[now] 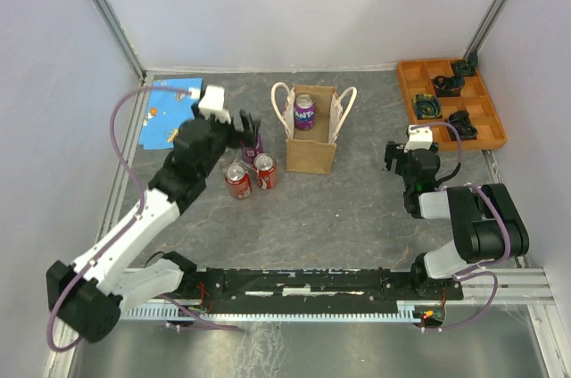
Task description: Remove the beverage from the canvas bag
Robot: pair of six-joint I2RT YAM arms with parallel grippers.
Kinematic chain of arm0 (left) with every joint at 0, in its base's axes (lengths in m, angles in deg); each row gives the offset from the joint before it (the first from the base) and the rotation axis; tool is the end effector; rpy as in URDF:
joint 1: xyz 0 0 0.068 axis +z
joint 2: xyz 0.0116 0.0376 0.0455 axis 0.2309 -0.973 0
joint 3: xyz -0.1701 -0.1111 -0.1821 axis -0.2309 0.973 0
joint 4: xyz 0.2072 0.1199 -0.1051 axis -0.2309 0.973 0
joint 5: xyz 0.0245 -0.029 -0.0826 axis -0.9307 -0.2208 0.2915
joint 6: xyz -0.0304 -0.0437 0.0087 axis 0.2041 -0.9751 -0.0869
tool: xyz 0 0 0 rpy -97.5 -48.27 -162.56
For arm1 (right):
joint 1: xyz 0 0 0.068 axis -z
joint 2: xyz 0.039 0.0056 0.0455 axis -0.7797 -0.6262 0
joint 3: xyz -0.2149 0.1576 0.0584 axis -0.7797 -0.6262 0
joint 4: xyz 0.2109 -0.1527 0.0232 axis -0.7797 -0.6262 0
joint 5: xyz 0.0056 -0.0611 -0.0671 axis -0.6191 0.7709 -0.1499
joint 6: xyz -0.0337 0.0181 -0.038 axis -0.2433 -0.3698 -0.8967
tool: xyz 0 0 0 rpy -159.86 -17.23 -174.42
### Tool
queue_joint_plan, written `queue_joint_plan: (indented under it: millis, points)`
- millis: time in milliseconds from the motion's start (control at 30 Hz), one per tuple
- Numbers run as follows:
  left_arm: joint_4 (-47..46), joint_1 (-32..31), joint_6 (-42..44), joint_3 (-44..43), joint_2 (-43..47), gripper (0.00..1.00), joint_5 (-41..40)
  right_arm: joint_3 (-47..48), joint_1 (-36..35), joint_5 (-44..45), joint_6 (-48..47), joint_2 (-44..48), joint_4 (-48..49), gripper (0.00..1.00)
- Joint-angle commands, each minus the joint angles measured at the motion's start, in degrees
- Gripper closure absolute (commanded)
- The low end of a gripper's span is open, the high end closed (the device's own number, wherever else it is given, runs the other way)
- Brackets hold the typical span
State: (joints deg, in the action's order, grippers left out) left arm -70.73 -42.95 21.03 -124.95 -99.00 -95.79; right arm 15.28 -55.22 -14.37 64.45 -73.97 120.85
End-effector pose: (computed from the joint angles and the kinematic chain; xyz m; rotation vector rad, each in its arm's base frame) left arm 0.2029 -0.1074 0.3172 0.1524 1.7524 -0.3431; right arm 0.2582 0.0115 0.1387 0.1021 1.8987 -0.0967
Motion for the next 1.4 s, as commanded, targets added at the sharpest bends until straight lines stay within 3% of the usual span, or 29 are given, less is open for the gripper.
queue_joint_plan:
  millis: [0, 267, 600, 800, 1367]
  points:
    - [5.4, 0.0, 8.4, -17.1, -10.2, 0.04, 7.3, 1.6, 0.2, -0.3, -0.7, 0.0, 1.4, 0.01]
    - [5.6, -1.0, 9.2, -39.6, -29.8, 0.16, 22.0, 1.5, 0.3, -0.3, -0.7, 0.0, 1.4, 0.01]
    - [13.4, -4.6, 9.5, -56.6, -50.4, 0.21, 29.3, 1.6, 0.2, -0.3, -0.8, 0.0, 1.4, 0.01]
    - [16.9, -4.6, 8.2, -61.8, -58.1, 0.21, 24.5, 1.6, 0.2, -0.3, -0.7, -0.1, 1.4, 0.01]
    - [21.2, -4.5, 7.2, -68.2, -66.7, 0.05, 7.9, 1.6, 0.2, -0.3, -0.7, 0.0, 1.4, 0.01]
